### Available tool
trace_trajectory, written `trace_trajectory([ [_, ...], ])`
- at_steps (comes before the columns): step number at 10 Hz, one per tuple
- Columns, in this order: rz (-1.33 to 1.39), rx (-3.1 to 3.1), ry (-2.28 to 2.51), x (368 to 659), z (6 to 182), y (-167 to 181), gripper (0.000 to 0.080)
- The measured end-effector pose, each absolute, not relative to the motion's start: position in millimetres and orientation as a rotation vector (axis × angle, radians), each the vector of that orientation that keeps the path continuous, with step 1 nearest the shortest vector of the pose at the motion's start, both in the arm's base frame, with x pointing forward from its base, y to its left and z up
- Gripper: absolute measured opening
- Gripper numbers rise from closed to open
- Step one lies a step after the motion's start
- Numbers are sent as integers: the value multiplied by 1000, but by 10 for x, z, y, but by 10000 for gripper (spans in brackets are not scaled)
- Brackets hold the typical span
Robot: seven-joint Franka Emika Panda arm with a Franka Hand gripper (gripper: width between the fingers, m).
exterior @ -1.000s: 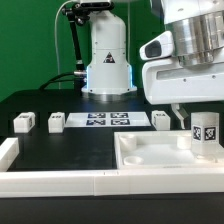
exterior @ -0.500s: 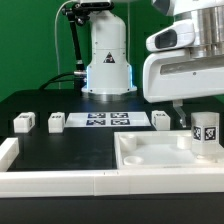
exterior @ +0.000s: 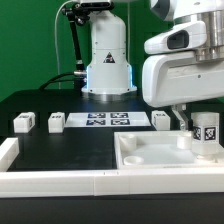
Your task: Assemble square table
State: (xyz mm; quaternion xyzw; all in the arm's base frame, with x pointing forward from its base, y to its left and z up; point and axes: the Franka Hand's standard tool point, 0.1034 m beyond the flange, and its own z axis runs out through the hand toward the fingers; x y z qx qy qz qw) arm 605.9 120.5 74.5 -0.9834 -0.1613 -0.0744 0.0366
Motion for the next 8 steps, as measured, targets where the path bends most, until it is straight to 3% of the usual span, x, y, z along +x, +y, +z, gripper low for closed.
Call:
trace_trajectory([
  [1, -227, -3024, -449, 6060, 749, 1214, 640],
  [3, -227, -3024, -448, 6060, 747, 1209, 315],
  [8, -226, -3028, -421, 6063, 747, 1196, 294],
])
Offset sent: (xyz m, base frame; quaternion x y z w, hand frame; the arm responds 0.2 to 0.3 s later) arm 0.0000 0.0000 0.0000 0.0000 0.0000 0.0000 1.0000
